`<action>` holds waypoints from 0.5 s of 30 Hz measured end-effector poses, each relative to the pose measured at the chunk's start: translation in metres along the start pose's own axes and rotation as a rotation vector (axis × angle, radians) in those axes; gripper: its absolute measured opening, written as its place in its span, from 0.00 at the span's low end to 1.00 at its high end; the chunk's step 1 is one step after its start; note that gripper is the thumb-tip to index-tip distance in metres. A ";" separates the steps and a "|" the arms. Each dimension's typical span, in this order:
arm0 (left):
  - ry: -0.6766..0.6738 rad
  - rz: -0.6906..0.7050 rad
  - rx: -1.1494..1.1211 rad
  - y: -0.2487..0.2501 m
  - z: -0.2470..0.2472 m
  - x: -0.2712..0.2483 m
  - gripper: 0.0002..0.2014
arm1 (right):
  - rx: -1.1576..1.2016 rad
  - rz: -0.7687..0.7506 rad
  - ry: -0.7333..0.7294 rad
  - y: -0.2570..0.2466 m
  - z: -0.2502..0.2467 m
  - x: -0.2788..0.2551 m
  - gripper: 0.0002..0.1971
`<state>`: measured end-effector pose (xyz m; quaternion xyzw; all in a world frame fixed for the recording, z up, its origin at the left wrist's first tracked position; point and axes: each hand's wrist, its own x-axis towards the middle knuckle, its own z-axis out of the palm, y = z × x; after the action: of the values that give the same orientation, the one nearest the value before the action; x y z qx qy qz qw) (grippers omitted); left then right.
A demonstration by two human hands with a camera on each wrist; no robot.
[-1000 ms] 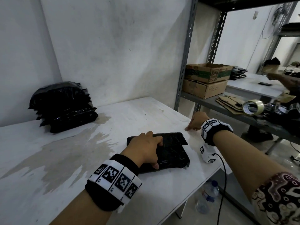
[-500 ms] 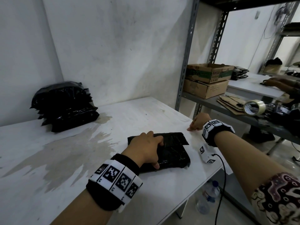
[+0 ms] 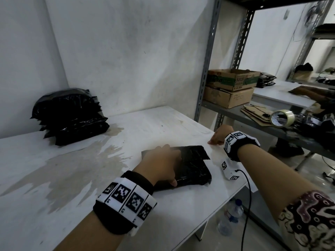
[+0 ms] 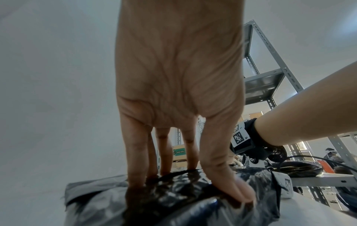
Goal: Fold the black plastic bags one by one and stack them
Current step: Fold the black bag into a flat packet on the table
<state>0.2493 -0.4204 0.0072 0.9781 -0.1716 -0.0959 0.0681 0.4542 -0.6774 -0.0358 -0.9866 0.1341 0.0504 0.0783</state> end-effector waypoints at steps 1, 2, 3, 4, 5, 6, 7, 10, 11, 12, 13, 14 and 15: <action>0.000 0.000 0.001 0.000 0.000 0.000 0.36 | -0.002 -0.007 0.000 0.001 0.000 0.001 0.28; -0.001 0.001 0.002 0.000 0.000 0.000 0.36 | -0.010 -0.009 0.001 0.001 0.000 0.000 0.29; -0.002 0.000 0.001 0.000 0.000 0.000 0.36 | -0.016 -0.012 0.006 0.001 0.000 0.000 0.29; -0.002 0.000 0.001 0.000 0.000 0.000 0.36 | -0.023 -0.011 0.018 0.000 -0.001 -0.002 0.28; -0.001 0.000 0.000 0.000 0.000 0.000 0.36 | -0.028 -0.005 0.029 0.000 -0.002 -0.003 0.28; -0.001 -0.001 -0.001 0.000 0.000 0.000 0.36 | -0.035 0.000 0.034 0.000 -0.003 -0.005 0.28; -0.001 0.000 -0.002 0.000 0.000 0.000 0.36 | -0.027 0.002 0.038 0.000 -0.004 -0.006 0.28; 0.002 0.004 0.003 0.000 0.001 0.001 0.37 | -0.027 0.017 0.033 0.003 -0.007 -0.008 0.26; 0.002 0.004 0.005 0.000 0.001 0.001 0.37 | -0.029 0.016 0.032 0.005 -0.007 -0.007 0.27; 0.001 0.004 0.006 0.000 0.001 0.001 0.37 | -0.024 0.019 0.028 0.006 -0.007 -0.007 0.27; 0.001 0.003 0.006 0.001 0.001 0.001 0.37 | -0.014 0.017 0.015 0.008 -0.007 -0.005 0.27; 0.000 0.002 0.006 0.001 0.001 0.001 0.37 | 0.001 0.014 0.003 0.010 -0.006 -0.004 0.27; -0.001 0.002 0.007 0.001 0.001 0.001 0.37 | 0.020 0.013 -0.003 0.011 -0.006 -0.002 0.28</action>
<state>0.2503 -0.4219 0.0066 0.9781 -0.1730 -0.0960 0.0647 0.4498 -0.6882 -0.0316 -0.9848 0.1409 0.0510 0.0880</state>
